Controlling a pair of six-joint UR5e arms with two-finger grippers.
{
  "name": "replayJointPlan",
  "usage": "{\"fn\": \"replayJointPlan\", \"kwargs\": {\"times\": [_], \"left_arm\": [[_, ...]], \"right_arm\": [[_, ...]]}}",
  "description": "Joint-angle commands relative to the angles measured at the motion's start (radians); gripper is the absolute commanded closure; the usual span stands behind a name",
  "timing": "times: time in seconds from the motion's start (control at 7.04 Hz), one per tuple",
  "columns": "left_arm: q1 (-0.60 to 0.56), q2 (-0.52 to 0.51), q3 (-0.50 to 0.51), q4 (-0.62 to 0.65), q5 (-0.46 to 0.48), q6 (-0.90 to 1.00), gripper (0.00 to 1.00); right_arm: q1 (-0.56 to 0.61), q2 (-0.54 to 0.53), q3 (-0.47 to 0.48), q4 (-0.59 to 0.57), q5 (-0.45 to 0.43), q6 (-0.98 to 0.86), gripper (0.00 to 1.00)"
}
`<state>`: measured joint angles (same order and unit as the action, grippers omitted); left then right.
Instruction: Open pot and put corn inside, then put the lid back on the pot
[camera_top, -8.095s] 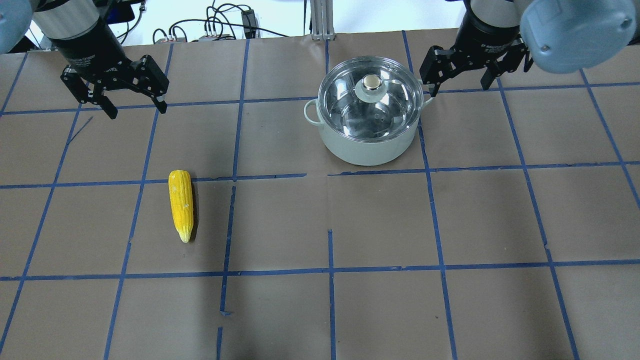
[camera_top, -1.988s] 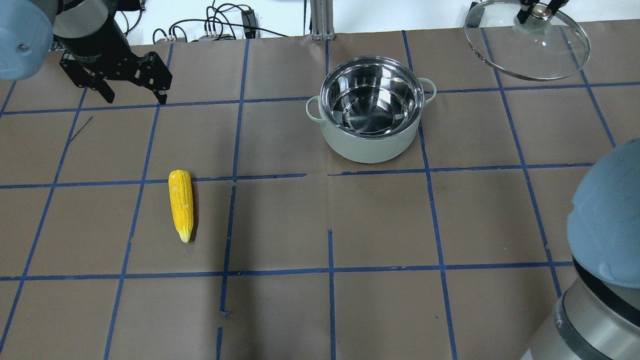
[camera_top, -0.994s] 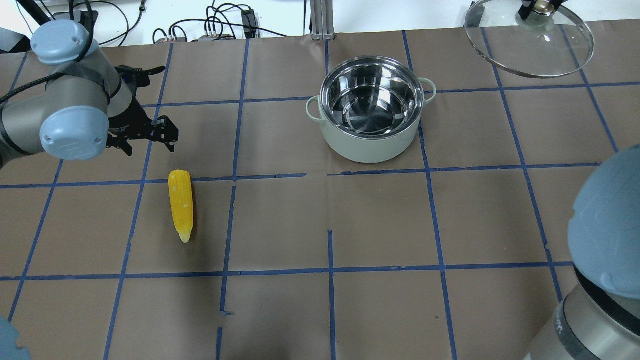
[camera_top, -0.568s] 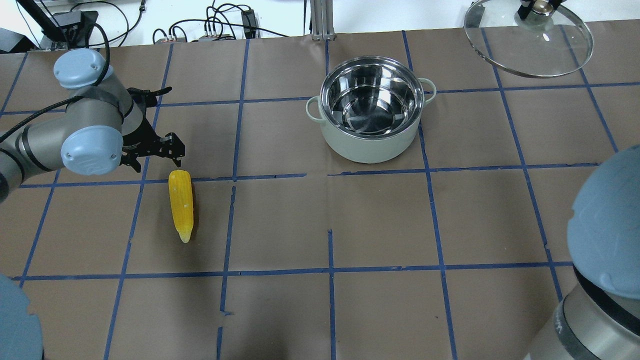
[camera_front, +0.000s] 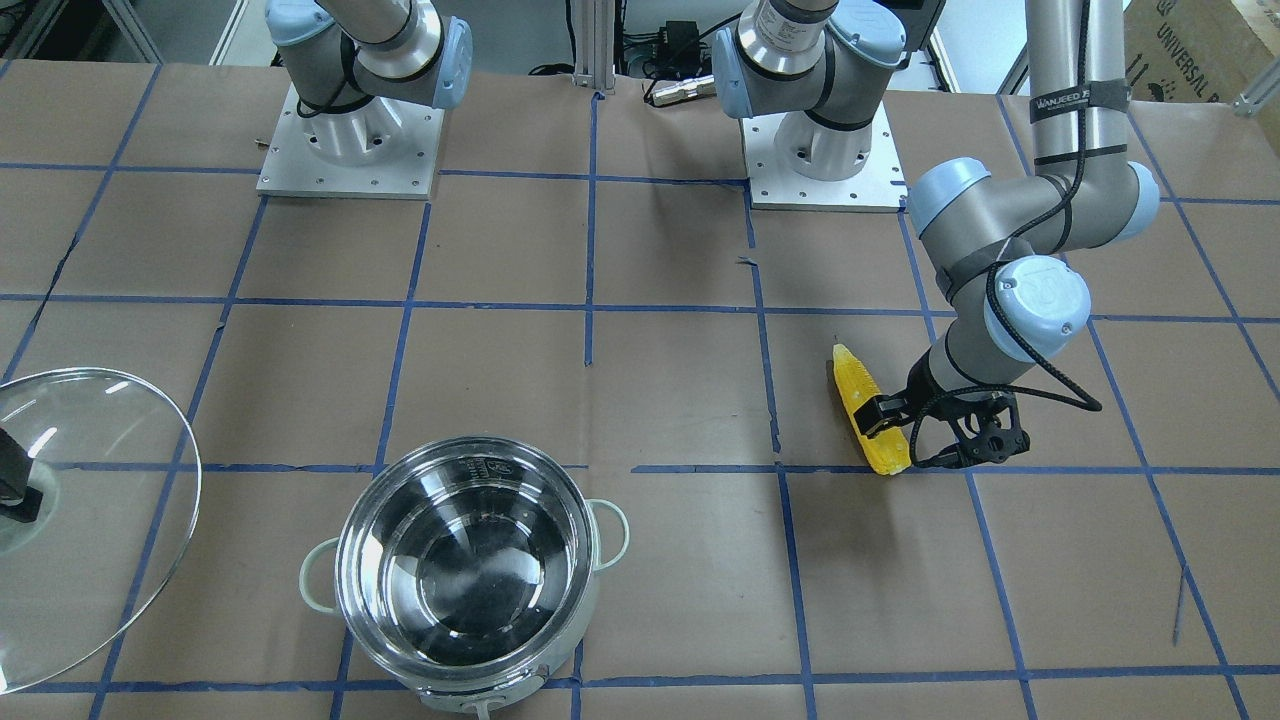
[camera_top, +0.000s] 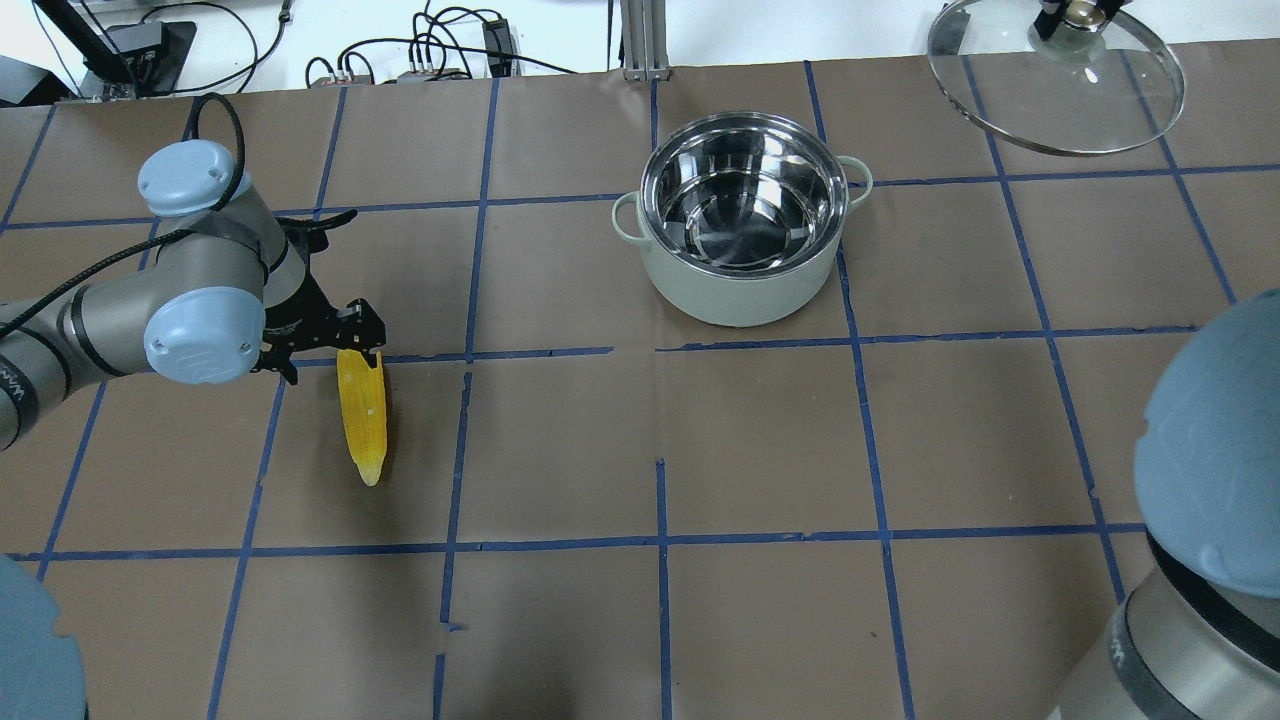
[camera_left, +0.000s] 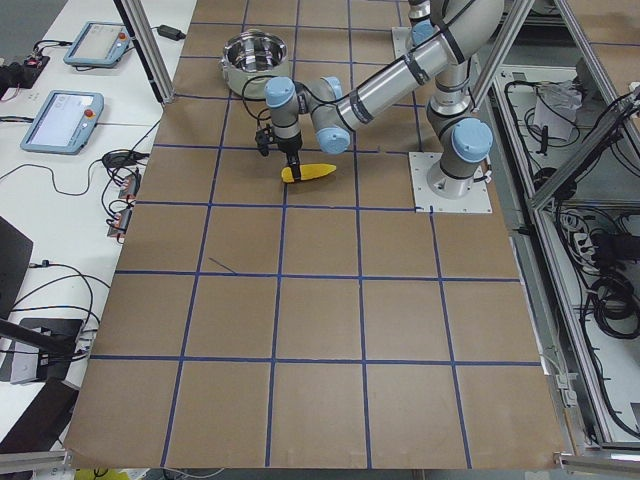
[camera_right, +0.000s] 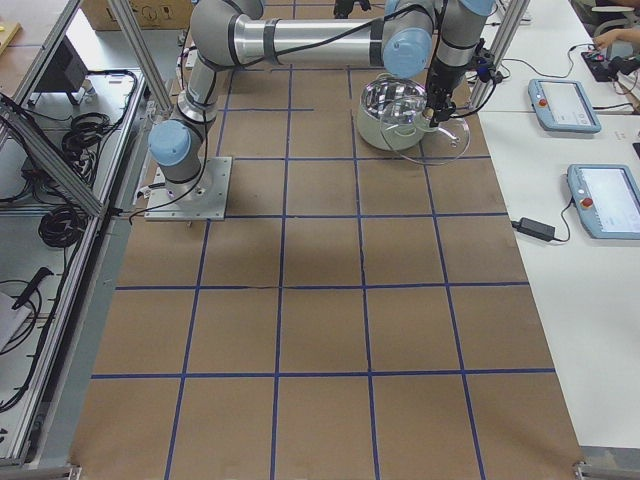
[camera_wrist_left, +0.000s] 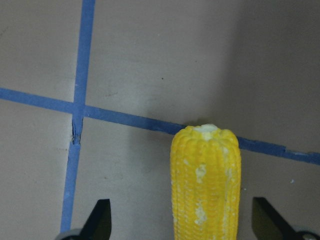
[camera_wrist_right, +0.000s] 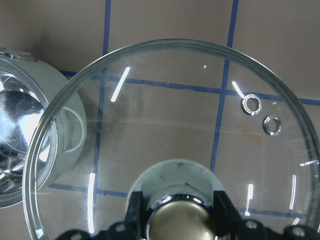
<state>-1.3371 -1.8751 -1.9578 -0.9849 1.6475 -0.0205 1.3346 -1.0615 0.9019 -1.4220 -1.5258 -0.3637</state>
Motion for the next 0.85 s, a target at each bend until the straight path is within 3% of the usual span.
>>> {"fn": "replayJointPlan", "kwargs": {"times": [0.0, 0.14, 0.28, 0.43, 0.57, 0.71], "left_arm": [[-0.001, -0.015, -0.007, 0.000, 0.000, -0.035, 0.01], [-0.001, -0.021, -0.006, 0.000, 0.000, -0.039, 0.02], [-0.001, -0.022, -0.006, 0.026, -0.002, -0.038, 0.20], [-0.002, -0.030, -0.007, 0.061, -0.012, -0.045, 0.65], [-0.004, -0.036, -0.006, 0.064, -0.037, -0.068, 0.82], [-0.004, -0.036, -0.003, 0.066, -0.037, -0.078, 0.93]], "right_arm": [[0.002, 0.000, 0.000, 0.000, 0.003, 0.000, 0.90], [0.002, 0.000, 0.000, 0.000, 0.003, 0.002, 0.90], [0.002, 0.002, 0.000, 0.000, 0.003, 0.002, 0.90], [0.002, 0.002, 0.000, 0.002, 0.004, 0.002, 0.90], [0.002, 0.003, 0.000, 0.002, 0.004, 0.002, 0.90], [0.002, 0.002, 0.000, 0.002, 0.004, 0.002, 0.90]]}}
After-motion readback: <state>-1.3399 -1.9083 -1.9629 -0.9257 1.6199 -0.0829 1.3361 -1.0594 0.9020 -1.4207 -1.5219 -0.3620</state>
